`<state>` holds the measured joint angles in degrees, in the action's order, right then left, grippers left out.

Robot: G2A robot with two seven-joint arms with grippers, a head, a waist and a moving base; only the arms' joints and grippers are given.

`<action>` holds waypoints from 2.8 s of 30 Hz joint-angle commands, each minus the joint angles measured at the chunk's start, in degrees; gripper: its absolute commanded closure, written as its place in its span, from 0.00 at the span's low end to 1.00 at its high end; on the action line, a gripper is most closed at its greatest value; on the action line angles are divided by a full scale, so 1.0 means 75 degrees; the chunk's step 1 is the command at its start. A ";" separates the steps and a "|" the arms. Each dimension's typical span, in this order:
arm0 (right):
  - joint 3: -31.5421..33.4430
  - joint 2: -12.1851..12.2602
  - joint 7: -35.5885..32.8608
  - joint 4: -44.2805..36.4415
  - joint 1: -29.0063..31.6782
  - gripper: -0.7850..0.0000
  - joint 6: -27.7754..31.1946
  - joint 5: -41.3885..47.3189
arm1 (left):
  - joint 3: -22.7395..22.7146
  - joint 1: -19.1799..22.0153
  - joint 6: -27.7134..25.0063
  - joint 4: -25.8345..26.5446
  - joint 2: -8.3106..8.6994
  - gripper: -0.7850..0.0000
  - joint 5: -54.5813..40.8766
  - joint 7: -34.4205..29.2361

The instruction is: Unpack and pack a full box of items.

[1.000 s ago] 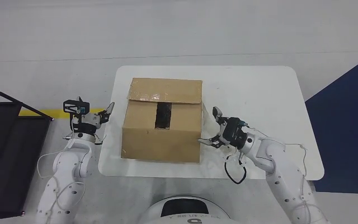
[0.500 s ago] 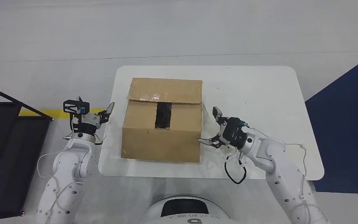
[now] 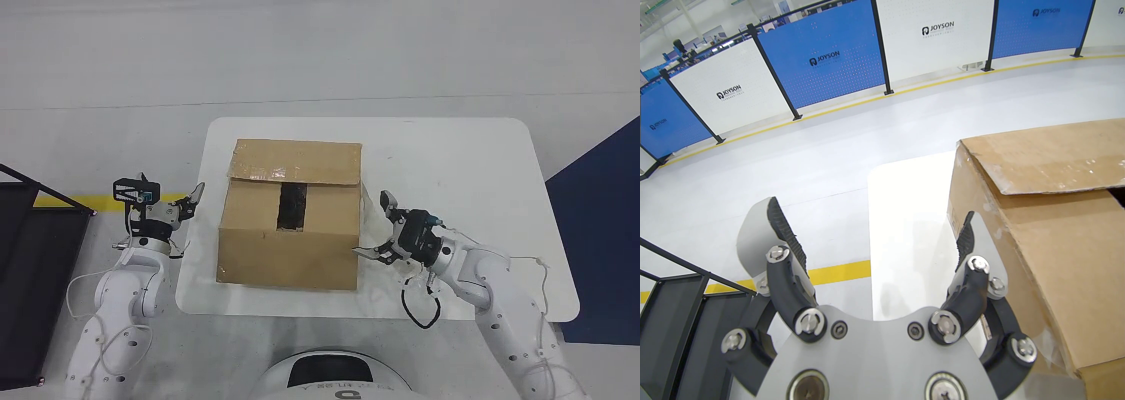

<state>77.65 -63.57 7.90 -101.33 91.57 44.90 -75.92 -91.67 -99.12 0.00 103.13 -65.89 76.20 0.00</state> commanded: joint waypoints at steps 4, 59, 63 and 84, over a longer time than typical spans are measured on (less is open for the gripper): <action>0.0000 0.0000 0.0004 0.0000 0.0000 0.00 0.0001 0.0003 | 0.0000 0.0000 0.0000 0.0000 0.0000 0.00 0.0000 0.0000; -0.2583 -0.1200 -0.2759 0.3869 -0.5635 0.00 -0.4846 0.1252 | 0.0000 0.0000 0.0000 0.0000 0.0000 0.00 0.0000 0.0000; -0.3218 -0.1551 -0.2951 0.5268 -0.6565 0.00 -0.4999 0.1713 | 0.0000 0.0000 0.0000 0.0000 0.0000 0.00 0.0000 0.0000; -0.3796 -0.1943 -0.3077 0.5432 -0.6804 0.00 -0.5510 0.1643 | 0.0000 0.0000 0.0000 0.0000 0.0000 0.00 0.0000 0.0000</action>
<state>49.17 -78.15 -15.19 -60.54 40.52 3.58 -63.60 -91.67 -99.12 0.00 103.13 -65.89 76.20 0.00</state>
